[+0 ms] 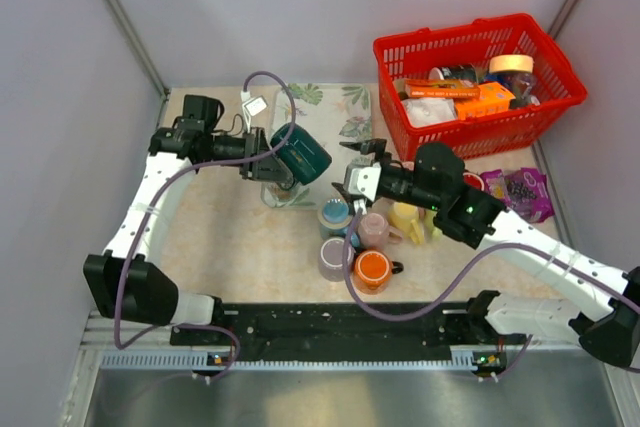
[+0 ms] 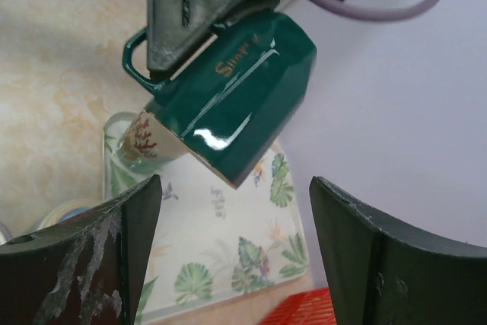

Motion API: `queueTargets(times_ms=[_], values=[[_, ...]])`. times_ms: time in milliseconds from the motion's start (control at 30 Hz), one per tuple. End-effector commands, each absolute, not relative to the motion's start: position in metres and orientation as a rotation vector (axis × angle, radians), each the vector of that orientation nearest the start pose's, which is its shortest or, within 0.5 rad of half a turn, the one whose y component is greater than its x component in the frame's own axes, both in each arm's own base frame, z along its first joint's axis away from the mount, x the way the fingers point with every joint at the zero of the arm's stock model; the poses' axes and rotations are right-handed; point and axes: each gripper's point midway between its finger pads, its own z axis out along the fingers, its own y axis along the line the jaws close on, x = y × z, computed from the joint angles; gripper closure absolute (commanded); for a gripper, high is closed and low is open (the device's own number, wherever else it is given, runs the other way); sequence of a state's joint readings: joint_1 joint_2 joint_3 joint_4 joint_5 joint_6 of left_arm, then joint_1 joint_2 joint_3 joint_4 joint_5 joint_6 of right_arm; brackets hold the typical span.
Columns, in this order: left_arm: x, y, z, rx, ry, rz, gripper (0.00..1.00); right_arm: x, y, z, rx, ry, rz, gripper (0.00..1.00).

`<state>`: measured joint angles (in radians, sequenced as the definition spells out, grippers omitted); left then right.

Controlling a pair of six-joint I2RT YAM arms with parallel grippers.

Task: Turn the mug right side up
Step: Turn over the cup at the corner of the board.

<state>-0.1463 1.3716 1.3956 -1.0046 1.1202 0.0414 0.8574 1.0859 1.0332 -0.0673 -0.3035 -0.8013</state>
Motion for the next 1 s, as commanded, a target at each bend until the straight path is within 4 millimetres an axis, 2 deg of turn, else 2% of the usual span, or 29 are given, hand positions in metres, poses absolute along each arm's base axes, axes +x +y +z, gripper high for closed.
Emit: queueTargets(times_ms=[0,33,167,233,433,567,600,633,700,767,833,933,967], values=[[0.231,-0.203,0.345,0.516,2.041,-1.871,1.00,0.231,0.327,0.365,-1.379,0.761,0.230,0.22],[0.230,-0.203,0.346,0.499,2.045,-1.917,1.00,0.232,0.331,0.360,-1.386,0.762,0.232,0.23],[0.225,-0.202,0.344,0.453,2.077,-2.065,1.00,0.240,0.337,0.366,-1.334,0.720,0.182,0.27],[0.221,-0.201,0.344,0.446,2.077,-2.162,1.00,0.243,0.341,0.360,-1.345,0.690,0.146,0.29],[0.221,-0.200,0.345,0.438,2.073,-2.228,1.00,0.261,0.348,0.355,-1.332,0.679,0.066,0.39],[0.219,-0.199,0.346,0.423,2.073,-2.258,1.00,0.271,0.353,0.356,-1.307,0.695,0.047,0.50],[0.218,-0.199,0.346,0.423,2.072,-2.253,1.00,0.272,0.354,0.354,-1.312,0.699,0.046,0.58],[0.218,-0.200,0.345,0.418,2.079,-2.241,0.89,0.273,0.356,0.351,-1.320,0.703,0.050,0.68],[0.220,-0.199,0.341,0.403,2.093,-2.192,0.69,0.272,0.359,0.347,-1.343,0.709,0.066,0.96],[0.226,-0.197,0.334,0.382,2.110,-2.088,0.54,0.273,0.362,0.344,-1.357,0.738,0.089,1.00],[0.240,-0.188,0.321,0.349,2.148,-1.858,0.25,0.275,0.364,0.341,-1.362,0.793,0.122,1.00],[0.259,-0.155,0.303,0.411,2.175,-1.407,0.22,0.274,0.363,0.336,-1.372,0.933,0.202,1.00],[0.264,-0.144,0.297,0.479,2.163,-1.252,0.21,0.272,0.362,0.331,-1.392,0.976,0.224,1.00]])
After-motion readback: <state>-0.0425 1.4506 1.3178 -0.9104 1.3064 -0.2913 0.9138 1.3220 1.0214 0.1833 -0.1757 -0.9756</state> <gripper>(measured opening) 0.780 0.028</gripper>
